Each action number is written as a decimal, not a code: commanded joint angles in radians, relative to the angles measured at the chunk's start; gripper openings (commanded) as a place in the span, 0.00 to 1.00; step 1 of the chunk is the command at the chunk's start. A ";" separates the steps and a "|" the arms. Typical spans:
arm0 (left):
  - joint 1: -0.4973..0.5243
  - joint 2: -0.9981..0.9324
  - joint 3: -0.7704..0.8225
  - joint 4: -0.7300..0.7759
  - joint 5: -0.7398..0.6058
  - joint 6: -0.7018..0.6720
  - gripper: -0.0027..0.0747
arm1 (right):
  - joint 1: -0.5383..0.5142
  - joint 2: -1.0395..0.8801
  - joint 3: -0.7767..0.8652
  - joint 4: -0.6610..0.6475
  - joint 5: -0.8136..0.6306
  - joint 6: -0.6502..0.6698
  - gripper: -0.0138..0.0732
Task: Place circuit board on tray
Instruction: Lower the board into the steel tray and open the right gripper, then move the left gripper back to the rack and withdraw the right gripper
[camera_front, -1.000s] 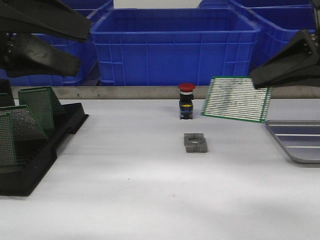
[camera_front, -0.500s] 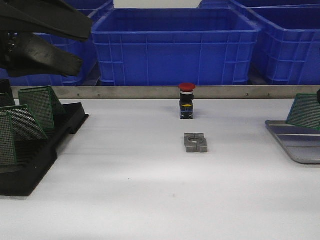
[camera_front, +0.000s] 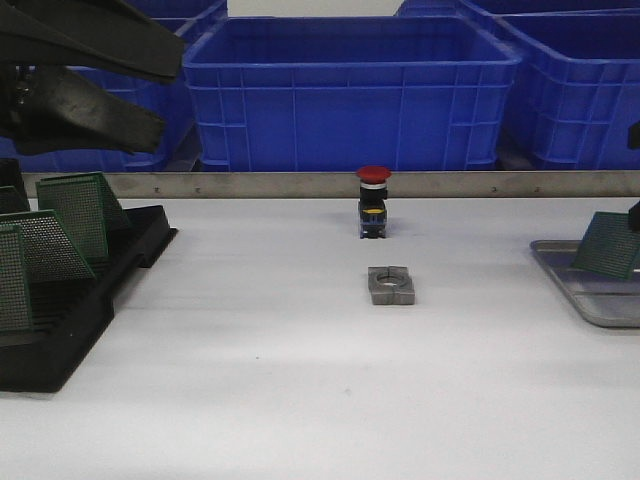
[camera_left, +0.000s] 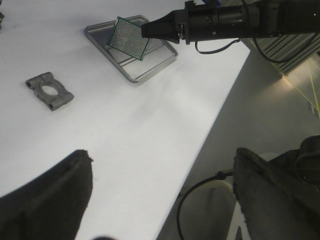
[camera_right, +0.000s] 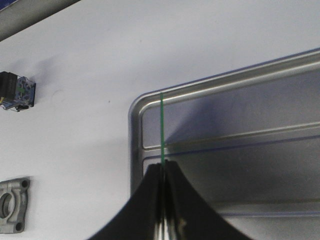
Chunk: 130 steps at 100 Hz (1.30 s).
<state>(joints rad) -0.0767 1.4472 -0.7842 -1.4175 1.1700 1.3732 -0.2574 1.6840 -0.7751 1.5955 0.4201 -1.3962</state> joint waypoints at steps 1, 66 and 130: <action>0.004 -0.034 -0.027 -0.062 0.109 0.000 0.74 | -0.004 -0.038 -0.022 0.043 0.032 -0.036 0.40; 0.004 -0.034 -0.027 -0.060 0.109 0.000 0.74 | -0.004 -0.300 0.007 -0.042 0.132 -0.038 0.78; 0.004 -0.089 -0.166 0.326 -0.008 -0.004 0.68 | -0.003 -0.869 0.283 -0.043 0.154 -0.078 0.78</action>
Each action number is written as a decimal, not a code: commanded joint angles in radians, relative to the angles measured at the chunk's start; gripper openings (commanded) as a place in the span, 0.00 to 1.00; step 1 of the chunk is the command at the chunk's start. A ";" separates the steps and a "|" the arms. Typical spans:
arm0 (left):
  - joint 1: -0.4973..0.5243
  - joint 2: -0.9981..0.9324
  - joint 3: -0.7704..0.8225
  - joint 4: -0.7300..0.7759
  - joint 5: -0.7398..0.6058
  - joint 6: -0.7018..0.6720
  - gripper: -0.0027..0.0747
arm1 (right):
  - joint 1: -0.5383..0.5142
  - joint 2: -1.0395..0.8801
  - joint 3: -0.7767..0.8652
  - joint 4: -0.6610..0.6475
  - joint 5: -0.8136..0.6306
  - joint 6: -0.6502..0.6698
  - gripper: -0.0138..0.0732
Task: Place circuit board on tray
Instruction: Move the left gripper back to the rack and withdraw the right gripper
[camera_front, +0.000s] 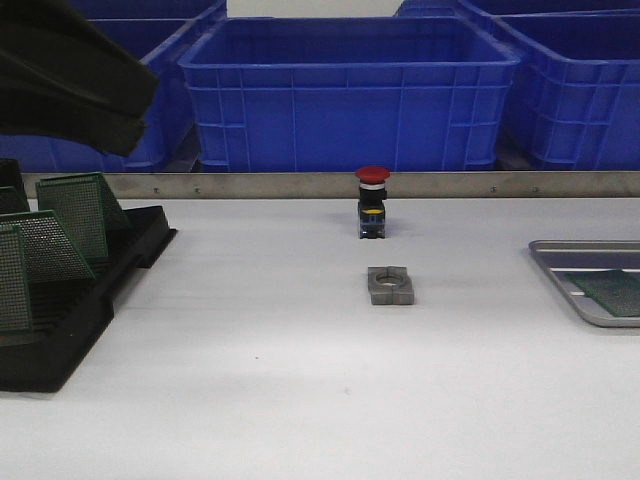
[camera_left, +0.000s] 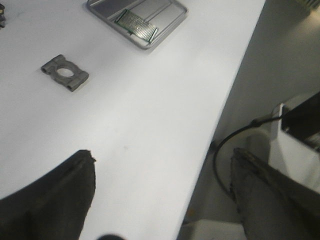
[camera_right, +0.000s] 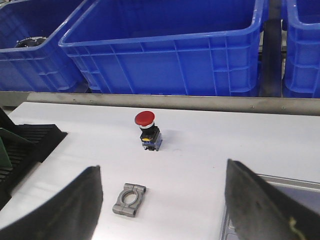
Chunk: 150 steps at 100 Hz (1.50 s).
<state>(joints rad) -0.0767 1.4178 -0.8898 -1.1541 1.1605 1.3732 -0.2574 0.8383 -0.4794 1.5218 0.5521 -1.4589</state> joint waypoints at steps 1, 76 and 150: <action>0.004 -0.065 -0.063 0.072 -0.004 -0.004 0.68 | -0.003 -0.023 -0.012 0.031 0.022 -0.016 0.78; 0.004 -0.115 -0.129 0.841 -0.103 -0.070 0.34 | -0.003 -0.023 -0.013 0.036 0.026 -0.016 0.78; 0.002 -0.026 -0.129 0.862 -0.322 0.102 0.34 | -0.003 -0.023 -0.013 0.040 0.026 -0.016 0.78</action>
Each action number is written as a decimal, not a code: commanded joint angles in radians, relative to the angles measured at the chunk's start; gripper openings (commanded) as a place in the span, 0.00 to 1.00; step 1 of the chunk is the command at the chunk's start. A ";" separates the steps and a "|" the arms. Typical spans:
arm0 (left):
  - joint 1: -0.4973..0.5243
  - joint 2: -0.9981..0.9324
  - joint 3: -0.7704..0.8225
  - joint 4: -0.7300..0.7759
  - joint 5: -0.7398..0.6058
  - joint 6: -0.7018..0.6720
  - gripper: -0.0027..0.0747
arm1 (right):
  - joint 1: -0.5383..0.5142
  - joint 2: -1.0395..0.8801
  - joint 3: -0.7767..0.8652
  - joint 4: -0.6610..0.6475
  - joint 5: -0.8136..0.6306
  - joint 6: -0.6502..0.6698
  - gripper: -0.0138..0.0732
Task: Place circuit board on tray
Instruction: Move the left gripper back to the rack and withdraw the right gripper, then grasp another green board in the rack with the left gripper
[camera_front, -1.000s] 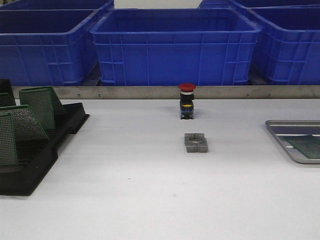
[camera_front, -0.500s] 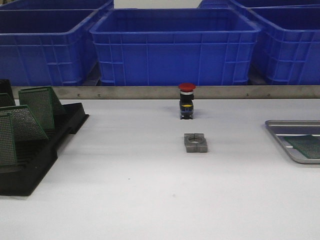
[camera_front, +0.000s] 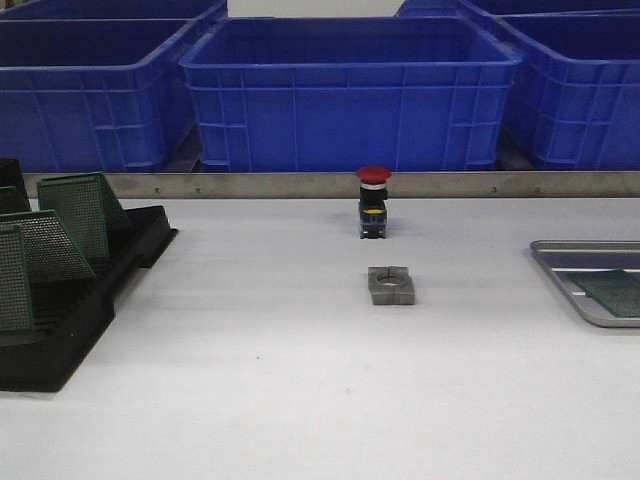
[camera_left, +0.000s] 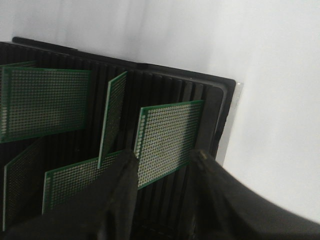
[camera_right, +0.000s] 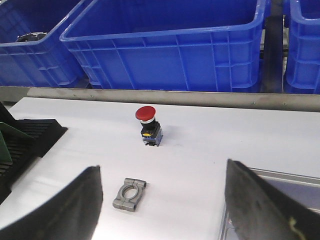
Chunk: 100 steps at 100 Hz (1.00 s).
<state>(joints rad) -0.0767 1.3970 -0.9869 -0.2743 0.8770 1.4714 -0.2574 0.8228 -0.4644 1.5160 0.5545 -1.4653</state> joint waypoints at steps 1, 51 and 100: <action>0.002 -0.004 -0.032 -0.018 -0.041 0.004 0.34 | -0.003 -0.008 -0.028 0.046 0.023 -0.009 0.78; 0.002 0.062 -0.032 -0.018 -0.088 0.022 0.34 | -0.003 -0.008 -0.028 0.046 0.026 -0.009 0.78; 0.002 0.062 -0.032 -0.032 -0.124 0.040 0.34 | -0.003 -0.008 -0.028 0.046 0.031 -0.009 0.78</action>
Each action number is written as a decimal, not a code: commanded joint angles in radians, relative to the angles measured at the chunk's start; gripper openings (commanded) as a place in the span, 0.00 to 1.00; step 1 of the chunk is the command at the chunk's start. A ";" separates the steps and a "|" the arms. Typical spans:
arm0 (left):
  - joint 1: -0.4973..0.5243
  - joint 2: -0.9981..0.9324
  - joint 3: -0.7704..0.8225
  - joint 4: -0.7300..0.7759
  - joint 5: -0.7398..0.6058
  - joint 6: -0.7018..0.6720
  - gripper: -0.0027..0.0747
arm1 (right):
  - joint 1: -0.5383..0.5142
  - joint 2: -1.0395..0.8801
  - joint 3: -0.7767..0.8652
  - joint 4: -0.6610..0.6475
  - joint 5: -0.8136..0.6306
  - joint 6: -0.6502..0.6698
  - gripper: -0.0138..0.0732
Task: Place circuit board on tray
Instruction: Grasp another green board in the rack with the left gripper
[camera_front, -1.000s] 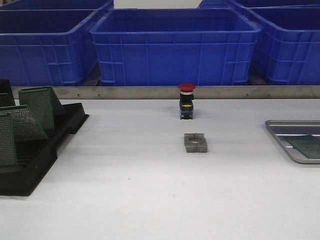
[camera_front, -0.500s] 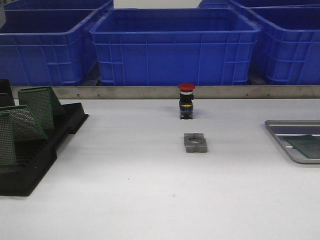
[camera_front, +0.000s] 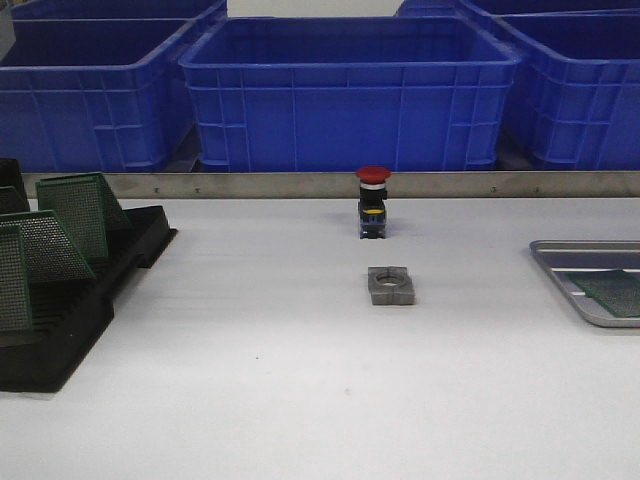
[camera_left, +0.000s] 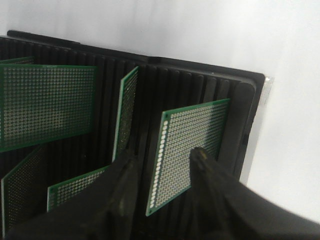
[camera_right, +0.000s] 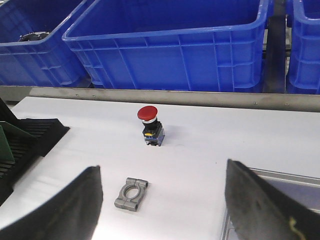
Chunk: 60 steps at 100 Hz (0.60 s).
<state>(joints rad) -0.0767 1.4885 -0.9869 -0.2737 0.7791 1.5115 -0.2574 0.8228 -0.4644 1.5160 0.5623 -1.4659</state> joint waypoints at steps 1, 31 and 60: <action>0.002 -0.030 -0.032 -0.035 -0.023 0.000 0.34 | -0.003 -0.008 -0.028 0.046 0.023 -0.009 0.78; 0.002 -0.030 -0.032 -0.048 -0.012 0.010 0.34 | -0.003 -0.008 -0.028 0.046 0.026 -0.009 0.78; 0.002 -0.024 -0.030 -0.048 -0.010 0.010 0.33 | -0.003 -0.008 -0.028 0.046 0.026 -0.009 0.78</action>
<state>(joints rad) -0.0767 1.4885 -0.9869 -0.2916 0.7842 1.5231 -0.2574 0.8228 -0.4644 1.5160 0.5669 -1.4680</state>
